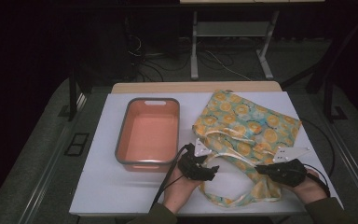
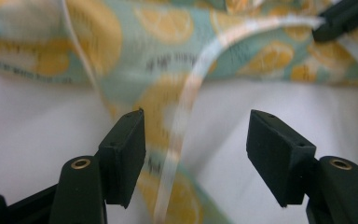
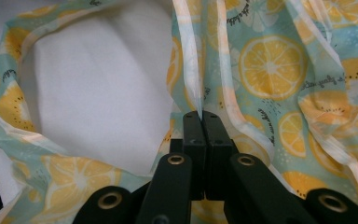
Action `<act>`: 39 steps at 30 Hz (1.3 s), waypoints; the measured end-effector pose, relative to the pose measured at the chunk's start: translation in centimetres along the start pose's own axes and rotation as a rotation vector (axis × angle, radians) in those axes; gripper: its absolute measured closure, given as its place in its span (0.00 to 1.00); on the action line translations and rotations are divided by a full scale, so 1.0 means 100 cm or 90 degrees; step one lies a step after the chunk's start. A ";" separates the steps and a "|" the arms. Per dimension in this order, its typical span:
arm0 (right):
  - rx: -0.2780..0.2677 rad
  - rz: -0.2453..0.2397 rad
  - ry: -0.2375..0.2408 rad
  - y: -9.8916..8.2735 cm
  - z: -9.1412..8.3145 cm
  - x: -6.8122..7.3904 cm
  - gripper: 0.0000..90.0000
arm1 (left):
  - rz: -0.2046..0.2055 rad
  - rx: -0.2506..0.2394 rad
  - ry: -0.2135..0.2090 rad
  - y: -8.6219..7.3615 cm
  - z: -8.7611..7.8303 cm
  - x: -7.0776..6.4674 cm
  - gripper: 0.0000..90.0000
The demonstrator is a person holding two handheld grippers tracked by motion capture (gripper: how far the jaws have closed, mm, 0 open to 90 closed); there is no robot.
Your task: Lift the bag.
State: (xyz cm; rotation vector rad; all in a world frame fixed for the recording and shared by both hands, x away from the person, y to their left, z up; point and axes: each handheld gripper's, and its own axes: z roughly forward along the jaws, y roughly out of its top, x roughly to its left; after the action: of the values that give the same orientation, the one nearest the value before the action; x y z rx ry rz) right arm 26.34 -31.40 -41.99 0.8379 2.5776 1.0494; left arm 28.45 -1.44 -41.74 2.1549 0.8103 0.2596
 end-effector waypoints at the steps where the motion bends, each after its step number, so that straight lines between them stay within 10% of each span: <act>1: -0.001 0.002 0.000 0.000 0.000 0.000 0.99 | -0.001 0.001 0.007 0.003 0.002 -0.001 0.40; 10: -0.038 0.004 -0.003 0.006 -0.008 -0.009 0.99 | -0.039 -0.006 0.047 0.018 0.021 0.008 0.46; 21: -0.084 0.033 -0.002 0.009 -0.014 -0.026 0.99 | -0.075 -0.018 0.027 0.029 0.033 0.026 0.99; 39: -0.172 0.011 -0.037 0.058 -0.015 -0.043 1.00 | -0.078 -0.175 0.011 0.070 -0.036 0.053 1.00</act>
State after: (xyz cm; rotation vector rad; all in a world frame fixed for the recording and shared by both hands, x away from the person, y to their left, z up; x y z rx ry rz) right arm 31.63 -31.44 -36.82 0.8092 2.3164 1.3202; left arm 34.20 0.78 -34.62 1.8421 0.8601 0.3079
